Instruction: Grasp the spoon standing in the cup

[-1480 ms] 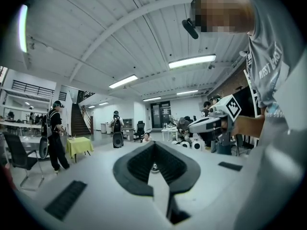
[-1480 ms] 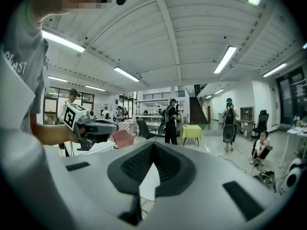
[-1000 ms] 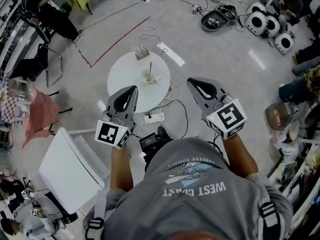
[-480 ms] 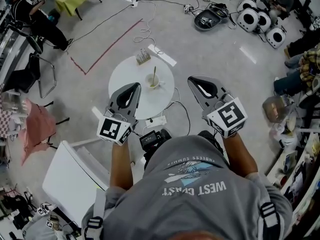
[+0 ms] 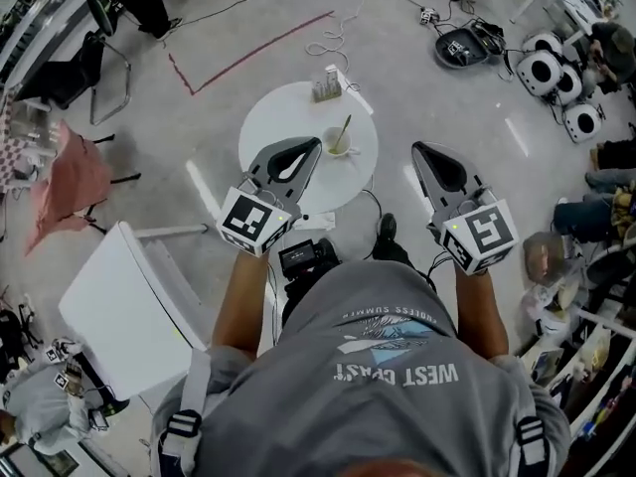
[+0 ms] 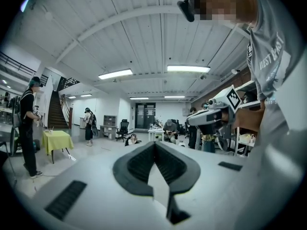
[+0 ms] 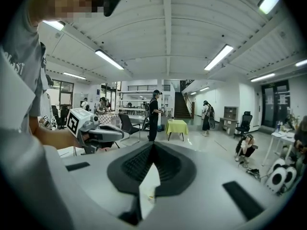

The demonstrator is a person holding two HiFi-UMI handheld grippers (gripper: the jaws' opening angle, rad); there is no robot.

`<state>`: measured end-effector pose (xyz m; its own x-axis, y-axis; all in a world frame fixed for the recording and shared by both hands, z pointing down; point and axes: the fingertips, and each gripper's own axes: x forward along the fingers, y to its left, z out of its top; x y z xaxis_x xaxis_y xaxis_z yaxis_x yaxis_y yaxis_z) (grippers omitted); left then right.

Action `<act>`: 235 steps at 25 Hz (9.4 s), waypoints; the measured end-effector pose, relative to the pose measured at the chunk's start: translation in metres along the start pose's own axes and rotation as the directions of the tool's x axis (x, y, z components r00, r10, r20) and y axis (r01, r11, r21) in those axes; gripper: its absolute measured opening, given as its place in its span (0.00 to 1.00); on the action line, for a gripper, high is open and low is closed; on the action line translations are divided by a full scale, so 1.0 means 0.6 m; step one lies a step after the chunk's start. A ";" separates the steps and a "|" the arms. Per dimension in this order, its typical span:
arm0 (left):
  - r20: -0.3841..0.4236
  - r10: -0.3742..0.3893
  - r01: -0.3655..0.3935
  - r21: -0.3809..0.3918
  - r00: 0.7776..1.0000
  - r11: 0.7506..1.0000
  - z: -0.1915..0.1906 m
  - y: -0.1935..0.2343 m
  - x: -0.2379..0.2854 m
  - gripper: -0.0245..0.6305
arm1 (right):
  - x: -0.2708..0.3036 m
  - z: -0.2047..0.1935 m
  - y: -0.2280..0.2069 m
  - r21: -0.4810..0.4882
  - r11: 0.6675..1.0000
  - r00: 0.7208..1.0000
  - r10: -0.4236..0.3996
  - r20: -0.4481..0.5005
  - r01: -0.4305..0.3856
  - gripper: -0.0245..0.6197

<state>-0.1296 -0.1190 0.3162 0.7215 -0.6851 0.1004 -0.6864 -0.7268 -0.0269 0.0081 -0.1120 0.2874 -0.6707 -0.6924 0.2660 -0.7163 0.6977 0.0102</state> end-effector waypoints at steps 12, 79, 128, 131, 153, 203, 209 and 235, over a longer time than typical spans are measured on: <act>-0.098 0.129 -0.135 -0.054 0.987 0.989 -0.077 0.041 0.019 0.03 | 0.060 -0.052 -0.031 0.013 0.991 0.990 0.135 -0.046 -0.135 0.04; -0.581 0.079 -0.192 -0.135 0.810 0.972 -0.515 0.129 0.256 0.08 | 0.106 -0.265 -0.156 0.218 0.970 0.935 0.175 -0.310 -0.109 0.04; -0.354 0.330 -0.449 -0.341 0.875 0.826 -0.368 0.237 0.008 0.08 | 0.183 -0.180 -0.020 0.081 0.960 0.922 0.279 -0.268 -0.267 0.04; -0.379 0.334 -0.469 -0.353 0.863 0.810 -0.392 0.243 -0.009 0.08 | 0.191 -0.180 -0.011 0.078 0.958 0.919 0.286 -0.272 -0.275 0.04; -0.524 0.330 -0.584 -0.449 0.785 0.676 -0.566 0.259 -0.079 0.08 | 0.207 -0.169 0.034 0.039 0.948 0.900 0.312 -0.303 -0.315 0.04; 0.016 0.411 -0.408 -0.091 0.911 0.908 -0.024 0.174 -0.160 0.09 | 0.096 0.032 0.063 -0.141 0.951 0.960 0.279 0.014 -0.274 0.04; 0.098 0.403 -0.403 -0.021 0.910 0.915 0.027 0.121 -0.175 0.04 | 0.080 0.041 0.053 -0.174 0.938 0.946 0.315 0.073 -0.298 0.04; 0.178 0.365 -0.383 0.079 0.914 0.920 0.099 0.049 -0.194 0.04 | 0.036 0.071 0.071 -0.240 0.921 0.935 0.339 0.102 -0.307 0.04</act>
<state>-0.2284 -0.0637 0.2444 0.4248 -0.9003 -0.0948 -0.9009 -0.4103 -0.1414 -0.0454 -0.1050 0.2528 -0.8895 -0.4300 0.1544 -0.4072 0.8994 0.1586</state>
